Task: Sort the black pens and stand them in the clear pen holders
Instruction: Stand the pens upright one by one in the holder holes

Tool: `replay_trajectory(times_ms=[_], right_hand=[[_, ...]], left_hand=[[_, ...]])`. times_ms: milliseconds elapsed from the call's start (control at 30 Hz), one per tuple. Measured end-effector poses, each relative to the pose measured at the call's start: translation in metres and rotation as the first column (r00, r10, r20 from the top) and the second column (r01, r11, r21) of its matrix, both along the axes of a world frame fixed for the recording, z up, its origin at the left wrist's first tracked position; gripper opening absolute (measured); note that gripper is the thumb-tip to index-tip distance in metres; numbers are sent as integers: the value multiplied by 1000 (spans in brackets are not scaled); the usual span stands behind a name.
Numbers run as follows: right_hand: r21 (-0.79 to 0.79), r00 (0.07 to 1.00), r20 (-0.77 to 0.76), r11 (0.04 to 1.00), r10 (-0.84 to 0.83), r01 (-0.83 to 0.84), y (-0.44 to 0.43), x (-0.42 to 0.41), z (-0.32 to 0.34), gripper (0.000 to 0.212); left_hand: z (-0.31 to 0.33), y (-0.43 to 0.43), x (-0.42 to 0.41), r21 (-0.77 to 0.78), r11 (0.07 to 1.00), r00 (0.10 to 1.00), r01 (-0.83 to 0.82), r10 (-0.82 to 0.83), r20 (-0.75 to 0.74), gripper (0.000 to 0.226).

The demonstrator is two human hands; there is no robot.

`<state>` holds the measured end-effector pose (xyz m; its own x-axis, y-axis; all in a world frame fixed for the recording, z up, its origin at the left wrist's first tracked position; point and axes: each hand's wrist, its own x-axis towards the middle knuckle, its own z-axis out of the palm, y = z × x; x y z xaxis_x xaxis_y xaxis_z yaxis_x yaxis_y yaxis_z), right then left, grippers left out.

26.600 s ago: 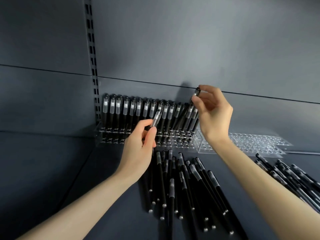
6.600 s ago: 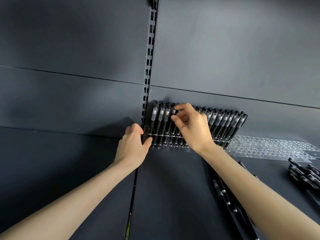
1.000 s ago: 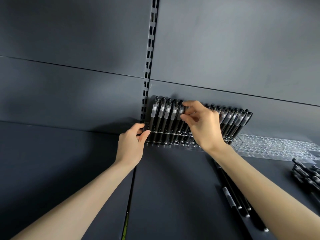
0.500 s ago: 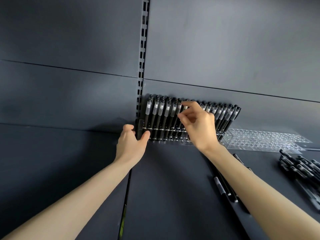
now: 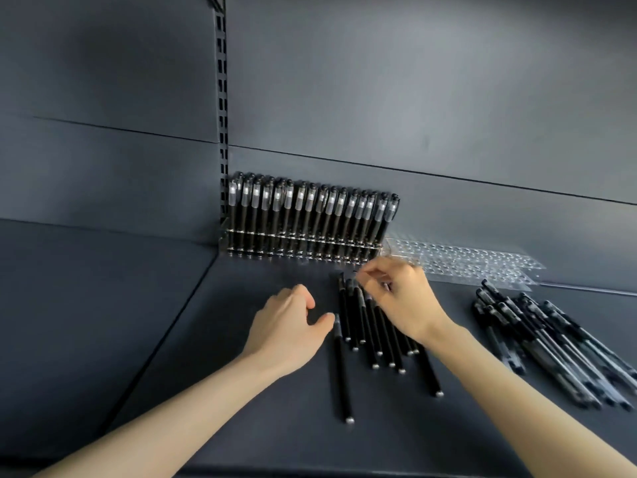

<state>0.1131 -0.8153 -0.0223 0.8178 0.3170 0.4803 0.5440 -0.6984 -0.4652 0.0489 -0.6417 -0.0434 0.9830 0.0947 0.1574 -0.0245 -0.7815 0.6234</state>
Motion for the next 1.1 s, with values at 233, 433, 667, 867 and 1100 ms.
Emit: replay_trajectory(times_ms=[233, 433, 667, 867, 1100], right_hand=[[-348, 958, -285, 928, 28, -130, -54, -18, -26, 49], [-303, 950, -302, 936, 83, -178, -62, -22, -32, 48], [-279, 946, -302, 939, 115, -203, -65, -20, -34, 48], [-259, 941, -313, 942, 126, -212, -66, -20, -34, 48], [-270, 943, -311, 940, 119, -208, -66, -20, -34, 47]], left_hand=[[-11, -62, -24, 85, 989, 991, -121, 116, 66, 47], [-2, -62, -33, -100, 978, 983, -184, 182, -24, 57], [12, -45, -40, -201, 952, 971, -229, 209, -113, 38], [11, -48, -38, -84, 974, 969, -211, 197, -151, 37], [16, -35, -29, -233, 928, 957, -290, 275, -92, 24]])
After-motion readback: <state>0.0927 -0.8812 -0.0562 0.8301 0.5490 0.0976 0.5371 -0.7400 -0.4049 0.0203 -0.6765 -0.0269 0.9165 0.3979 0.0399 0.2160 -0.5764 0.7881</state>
